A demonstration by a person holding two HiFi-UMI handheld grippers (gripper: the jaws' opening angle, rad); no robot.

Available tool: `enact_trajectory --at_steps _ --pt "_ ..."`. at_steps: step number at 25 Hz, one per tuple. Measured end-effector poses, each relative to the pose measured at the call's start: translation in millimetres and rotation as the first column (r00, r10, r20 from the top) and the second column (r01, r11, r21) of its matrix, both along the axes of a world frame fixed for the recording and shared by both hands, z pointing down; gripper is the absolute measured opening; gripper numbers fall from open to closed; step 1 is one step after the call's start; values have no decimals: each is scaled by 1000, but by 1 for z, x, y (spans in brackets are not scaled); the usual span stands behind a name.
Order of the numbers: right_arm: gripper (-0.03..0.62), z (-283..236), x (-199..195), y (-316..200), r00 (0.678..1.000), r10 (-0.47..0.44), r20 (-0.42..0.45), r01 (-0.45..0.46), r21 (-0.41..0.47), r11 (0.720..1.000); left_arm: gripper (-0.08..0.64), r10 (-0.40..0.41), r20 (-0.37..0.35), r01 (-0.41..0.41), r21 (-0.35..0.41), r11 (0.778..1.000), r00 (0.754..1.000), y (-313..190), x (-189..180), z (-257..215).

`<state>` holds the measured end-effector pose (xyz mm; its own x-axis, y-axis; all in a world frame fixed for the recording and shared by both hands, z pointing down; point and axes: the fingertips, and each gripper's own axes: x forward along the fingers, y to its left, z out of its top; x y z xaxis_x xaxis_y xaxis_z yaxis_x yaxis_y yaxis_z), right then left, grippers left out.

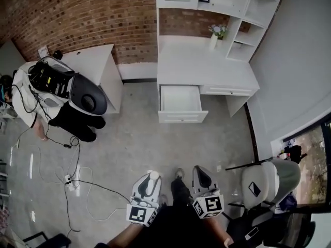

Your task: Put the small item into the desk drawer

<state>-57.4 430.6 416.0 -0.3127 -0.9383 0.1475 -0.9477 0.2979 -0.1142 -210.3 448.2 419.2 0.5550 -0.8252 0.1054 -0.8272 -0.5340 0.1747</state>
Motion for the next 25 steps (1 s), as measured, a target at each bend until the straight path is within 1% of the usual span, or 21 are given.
enact_trajectory --at_steps 2,7,11,14,17,21,24,25 --pt "14 1 3 -23 1000 -16 2 16 8 1000 131 -15 -2 15 -4 1000 1000 -19 6 -1" --pt "14 -3 28 -88 998 -63 -9 63 26 998 130 -32 61 30 29 999 998 -75 36 -10" --pt "14 -4 48 -149 994 -107 -28 108 36 993 130 -73 66 73 11 997 995 -127 54 -10" --pt "14 -2 64 -182 991 -130 -29 131 35 991 130 -97 78 97 0 995 992 -155 65 -9" --pt "14 2 79 -211 991 -133 -22 133 24 991 132 -115 97 115 3 993 989 -179 74 -10" --pt "14 7 88 -244 992 -127 -13 127 2 992 132 -131 73 134 -30 991 989 -211 80 -10" --pt "13 12 90 -272 992 -121 -22 120 -17 993 132 -112 98 115 -31 993 989 -239 80 -3" --pt "14 14 92 -281 993 -116 -26 115 -23 993 131 -108 96 112 -33 993 990 -249 81 -2"
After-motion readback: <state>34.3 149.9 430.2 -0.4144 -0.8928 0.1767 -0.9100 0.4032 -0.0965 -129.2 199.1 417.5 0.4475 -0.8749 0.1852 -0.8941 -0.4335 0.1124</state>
